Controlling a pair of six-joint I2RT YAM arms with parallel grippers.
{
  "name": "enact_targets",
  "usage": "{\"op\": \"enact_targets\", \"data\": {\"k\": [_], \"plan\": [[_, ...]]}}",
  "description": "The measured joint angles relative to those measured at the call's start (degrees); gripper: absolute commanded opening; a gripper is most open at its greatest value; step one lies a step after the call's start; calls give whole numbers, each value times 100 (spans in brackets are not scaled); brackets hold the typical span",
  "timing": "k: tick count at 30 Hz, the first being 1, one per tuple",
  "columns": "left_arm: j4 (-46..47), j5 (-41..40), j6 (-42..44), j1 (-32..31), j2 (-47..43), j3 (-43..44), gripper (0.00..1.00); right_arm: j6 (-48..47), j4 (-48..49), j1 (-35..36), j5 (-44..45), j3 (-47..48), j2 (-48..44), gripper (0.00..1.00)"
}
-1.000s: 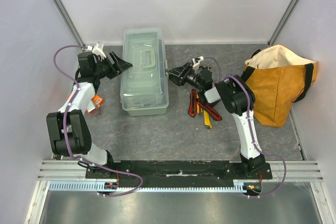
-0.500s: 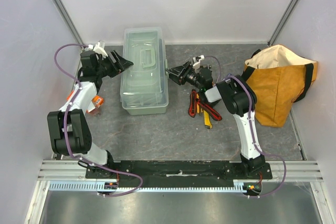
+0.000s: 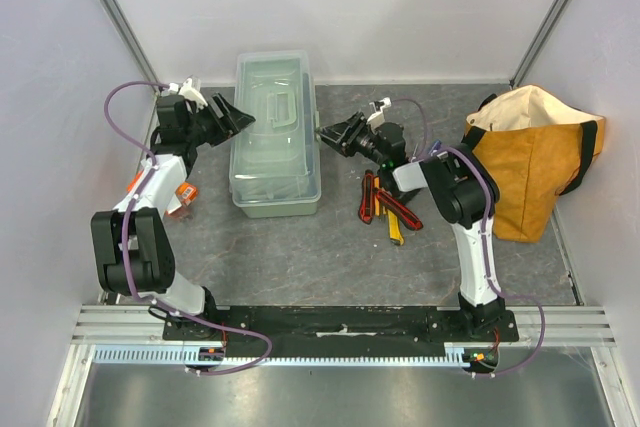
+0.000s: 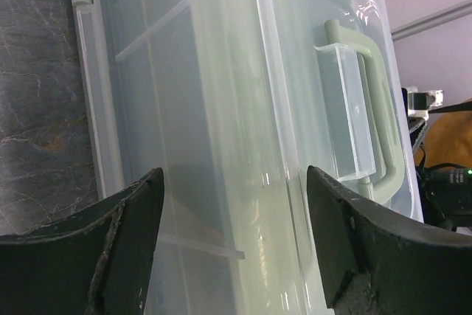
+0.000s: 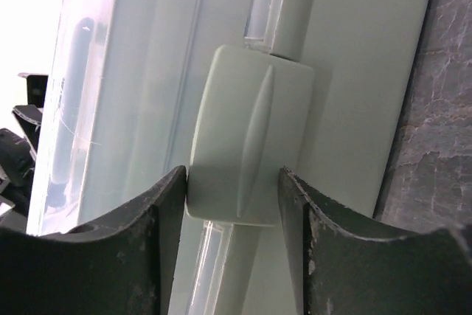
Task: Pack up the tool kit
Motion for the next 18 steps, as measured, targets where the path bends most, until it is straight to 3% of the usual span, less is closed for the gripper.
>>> {"op": "enact_targets", "data": {"k": [3, 6, 8, 12, 18], "plan": [[-15, -105, 11, -24, 0, 20, 78, -330, -48, 24, 151, -2, -118, 28], [-39, -184, 26, -46, 26, 70, 78, -509, -72, 63, 299, 181, -271, 68], [-72, -225, 28, -59, 28, 92, 78, -599, -107, 94, 382, 201, -297, 81], [-138, -238, 28, -66, 42, 136, 79, -393, -404, 94, 529, 192, -192, 92], [-155, -275, 28, -76, 44, 146, 81, 240, -409, 94, 557, 190, -33, 96]]}}
